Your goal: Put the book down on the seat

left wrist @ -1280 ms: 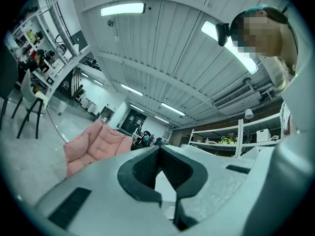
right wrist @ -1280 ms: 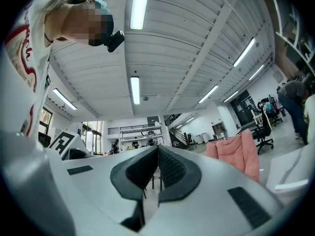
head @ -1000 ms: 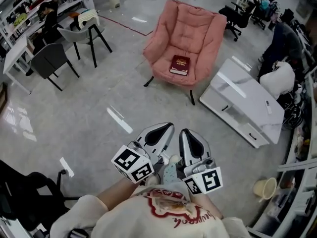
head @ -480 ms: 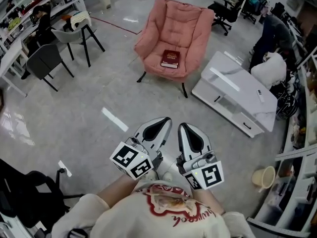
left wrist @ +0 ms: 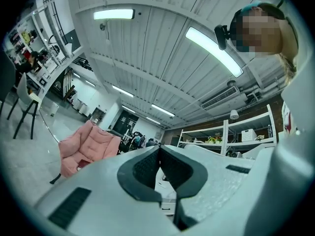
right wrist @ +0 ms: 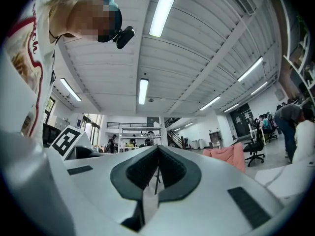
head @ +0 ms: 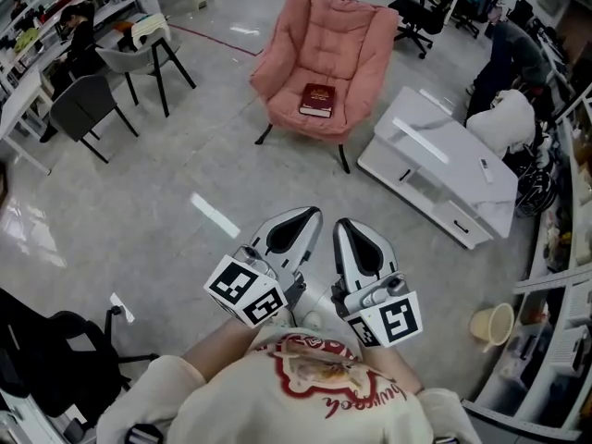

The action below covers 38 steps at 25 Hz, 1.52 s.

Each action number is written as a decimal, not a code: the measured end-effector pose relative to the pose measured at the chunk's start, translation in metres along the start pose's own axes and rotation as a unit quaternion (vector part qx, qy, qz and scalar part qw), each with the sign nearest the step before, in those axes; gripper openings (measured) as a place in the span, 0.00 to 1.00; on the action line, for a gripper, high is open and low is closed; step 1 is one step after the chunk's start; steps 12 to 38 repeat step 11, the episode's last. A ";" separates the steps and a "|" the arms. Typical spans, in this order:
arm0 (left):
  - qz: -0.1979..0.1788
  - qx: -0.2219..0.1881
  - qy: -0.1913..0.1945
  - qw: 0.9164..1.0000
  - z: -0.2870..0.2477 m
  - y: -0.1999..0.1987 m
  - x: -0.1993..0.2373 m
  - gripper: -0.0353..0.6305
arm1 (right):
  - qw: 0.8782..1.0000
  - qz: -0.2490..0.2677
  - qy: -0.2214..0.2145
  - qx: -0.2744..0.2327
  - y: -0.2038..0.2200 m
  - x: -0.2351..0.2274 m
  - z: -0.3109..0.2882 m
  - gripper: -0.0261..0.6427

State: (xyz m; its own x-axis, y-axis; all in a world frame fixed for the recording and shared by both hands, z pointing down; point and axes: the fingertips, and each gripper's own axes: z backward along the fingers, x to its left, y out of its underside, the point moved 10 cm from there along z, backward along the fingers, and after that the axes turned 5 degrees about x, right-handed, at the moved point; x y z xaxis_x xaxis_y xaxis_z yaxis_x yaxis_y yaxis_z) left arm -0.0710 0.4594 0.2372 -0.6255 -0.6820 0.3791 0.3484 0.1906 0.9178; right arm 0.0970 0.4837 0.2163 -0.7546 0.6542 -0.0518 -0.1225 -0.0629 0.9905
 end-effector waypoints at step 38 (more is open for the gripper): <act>0.001 0.001 0.012 1.000 0.005 0.000 0.000 0.06 | 1.000 0.003 -0.001 0.003 0.002 0.011 -0.003 0.04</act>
